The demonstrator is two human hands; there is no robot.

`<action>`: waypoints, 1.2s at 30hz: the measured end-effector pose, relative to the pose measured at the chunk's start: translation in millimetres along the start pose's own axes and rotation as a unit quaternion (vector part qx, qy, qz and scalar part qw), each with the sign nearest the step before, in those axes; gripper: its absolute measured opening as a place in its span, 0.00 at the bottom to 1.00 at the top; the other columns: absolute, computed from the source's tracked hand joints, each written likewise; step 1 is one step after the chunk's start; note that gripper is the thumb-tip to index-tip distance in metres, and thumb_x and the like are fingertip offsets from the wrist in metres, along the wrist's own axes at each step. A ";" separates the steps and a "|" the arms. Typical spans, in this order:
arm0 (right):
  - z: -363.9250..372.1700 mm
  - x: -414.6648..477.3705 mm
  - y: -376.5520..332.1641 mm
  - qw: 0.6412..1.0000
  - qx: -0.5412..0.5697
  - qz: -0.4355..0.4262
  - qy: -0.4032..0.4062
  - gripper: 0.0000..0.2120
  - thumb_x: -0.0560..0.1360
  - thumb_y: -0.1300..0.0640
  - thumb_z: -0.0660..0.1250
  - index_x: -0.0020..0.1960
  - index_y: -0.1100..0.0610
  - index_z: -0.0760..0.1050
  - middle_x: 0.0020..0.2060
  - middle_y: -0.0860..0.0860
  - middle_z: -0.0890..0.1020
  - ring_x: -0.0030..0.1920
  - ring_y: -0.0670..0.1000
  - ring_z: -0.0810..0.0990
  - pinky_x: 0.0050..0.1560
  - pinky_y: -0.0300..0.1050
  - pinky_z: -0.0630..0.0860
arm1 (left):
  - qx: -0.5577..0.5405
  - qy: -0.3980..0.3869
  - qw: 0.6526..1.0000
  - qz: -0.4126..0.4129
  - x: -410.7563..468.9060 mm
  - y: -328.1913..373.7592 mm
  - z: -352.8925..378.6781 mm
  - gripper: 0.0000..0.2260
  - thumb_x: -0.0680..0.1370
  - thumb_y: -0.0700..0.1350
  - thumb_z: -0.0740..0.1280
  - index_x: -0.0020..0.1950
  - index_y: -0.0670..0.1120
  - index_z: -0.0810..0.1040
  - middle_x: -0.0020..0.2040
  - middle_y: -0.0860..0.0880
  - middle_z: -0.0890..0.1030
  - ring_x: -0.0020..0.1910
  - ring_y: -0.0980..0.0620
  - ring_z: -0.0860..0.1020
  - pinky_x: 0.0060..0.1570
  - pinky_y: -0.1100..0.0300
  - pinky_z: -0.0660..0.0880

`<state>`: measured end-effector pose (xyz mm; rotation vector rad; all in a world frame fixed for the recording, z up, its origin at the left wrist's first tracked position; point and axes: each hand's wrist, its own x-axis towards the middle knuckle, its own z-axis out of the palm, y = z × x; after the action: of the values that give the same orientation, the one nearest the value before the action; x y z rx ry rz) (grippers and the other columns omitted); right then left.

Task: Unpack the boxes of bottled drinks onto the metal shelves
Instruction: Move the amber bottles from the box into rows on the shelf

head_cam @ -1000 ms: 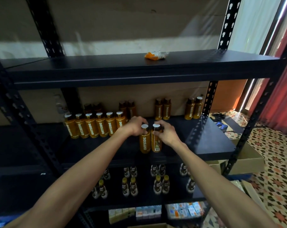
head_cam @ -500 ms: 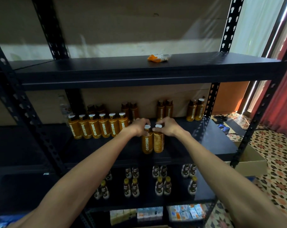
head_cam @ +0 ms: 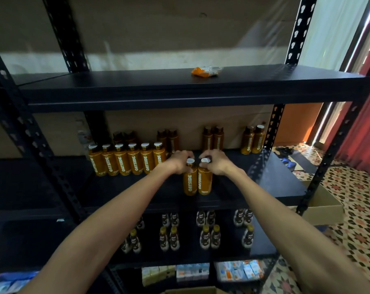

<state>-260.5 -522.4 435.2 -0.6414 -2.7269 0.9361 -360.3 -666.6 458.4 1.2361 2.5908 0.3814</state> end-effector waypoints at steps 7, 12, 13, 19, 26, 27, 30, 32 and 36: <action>-6.9 -2.4 5.3 0.999 0.029 0.014 -0.039 0.36 0.73 0.57 0.77 0.77 0.50 0.66 0.75 0.52 0.69 0.74 0.54 0.68 0.62 0.41 0.66 | 0.002 0.003 1.000 0.006 2.8 -1.4 1.9 0.25 0.77 0.45 0.72 0.72 0.52 0.69 0.70 0.43 0.68 0.66 0.43 0.72 0.59 0.51 0.73; 6.2 2.6 15.9 0.998 0.050 0.033 -0.034 0.30 0.74 0.58 0.76 0.73 0.52 0.71 0.69 0.52 0.76 0.70 0.52 0.73 0.61 0.39 0.68 | 0.002 0.002 1.000 0.020 8.6 -9.4 0.9 0.24 0.77 0.45 0.72 0.71 0.53 0.69 0.69 0.44 0.70 0.66 0.44 0.72 0.58 0.52 0.73; 8.0 5.3 16.0 0.997 0.056 0.030 -0.033 0.29 0.74 0.59 0.77 0.72 0.52 0.72 0.68 0.51 0.76 0.69 0.52 0.74 0.61 0.39 0.68 | 0.006 0.005 1.000 0.020 9.6 -12.0 -0.1 0.25 0.77 0.45 0.72 0.71 0.53 0.68 0.69 0.44 0.70 0.66 0.43 0.73 0.59 0.51 0.74; 24.7 23.9 7.3 0.995 0.098 0.015 -0.018 0.26 0.74 0.59 0.75 0.70 0.51 0.74 0.65 0.50 0.78 0.67 0.51 0.76 0.61 0.43 0.73 | 0.119 0.060 0.990 0.040 23.9 -30.2 -11.8 0.22 0.75 0.50 0.73 0.66 0.50 0.71 0.64 0.46 0.74 0.61 0.47 0.72 0.58 0.51 0.72; 38.2 62.5 -11.4 0.994 0.101 0.040 0.000 0.25 0.74 0.59 0.76 0.67 0.51 0.70 0.61 0.53 0.76 0.60 0.50 0.75 0.58 0.45 0.74 | 0.242 0.106 0.963 0.048 49.4 -51.5 -23.1 0.22 0.74 0.51 0.73 0.66 0.48 0.73 0.65 0.48 0.75 0.66 0.47 0.70 0.66 0.47 0.65; 40.6 65.9 -11.2 0.994 0.096 0.046 0.003 0.25 0.74 0.58 0.76 0.66 0.51 0.70 0.61 0.53 0.75 0.60 0.51 0.75 0.58 0.46 0.74 | 0.246 0.106 0.962 0.045 51.5 -53.2 -22.3 0.23 0.74 0.51 0.73 0.67 0.49 0.73 0.65 0.48 0.75 0.67 0.47 0.70 0.66 0.48 0.65; 43.9 81.8 -13.6 0.995 0.086 0.051 0.012 0.24 0.74 0.58 0.76 0.65 0.52 0.71 0.62 0.54 0.77 0.63 0.54 0.76 0.58 0.46 0.75 | 0.243 0.113 0.963 0.027 60.3 -59.0 -24.3 0.24 0.75 0.52 0.72 0.68 0.50 0.71 0.65 0.49 0.76 0.66 0.48 0.72 0.65 0.49 0.66; 44.2 90.3 -16.3 0.994 0.089 0.060 0.011 0.25 0.73 0.58 0.77 0.67 0.52 0.71 0.64 0.54 0.77 0.65 0.54 0.76 0.60 0.47 0.75 | 0.240 0.118 0.963 0.022 65.6 -61.9 -26.1 0.23 0.76 0.52 0.72 0.68 0.49 0.71 0.63 0.49 0.77 0.64 0.48 0.74 0.62 0.51 0.69; 46.8 105.2 -20.1 0.992 0.097 0.075 0.005 0.30 0.73 0.57 0.77 0.72 0.52 0.70 0.69 0.55 0.74 0.68 0.56 0.74 0.67 0.52 0.74 | 0.228 0.113 0.967 0.012 76.9 -68.4 -28.8 0.21 0.77 0.50 0.71 0.67 0.48 0.72 0.62 0.48 0.78 0.62 0.48 0.76 0.58 0.53 0.74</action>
<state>-375.3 -513.8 414.7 -0.8172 -2.5644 1.2104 -465.9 -651.5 454.2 1.4371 2.9710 -0.0874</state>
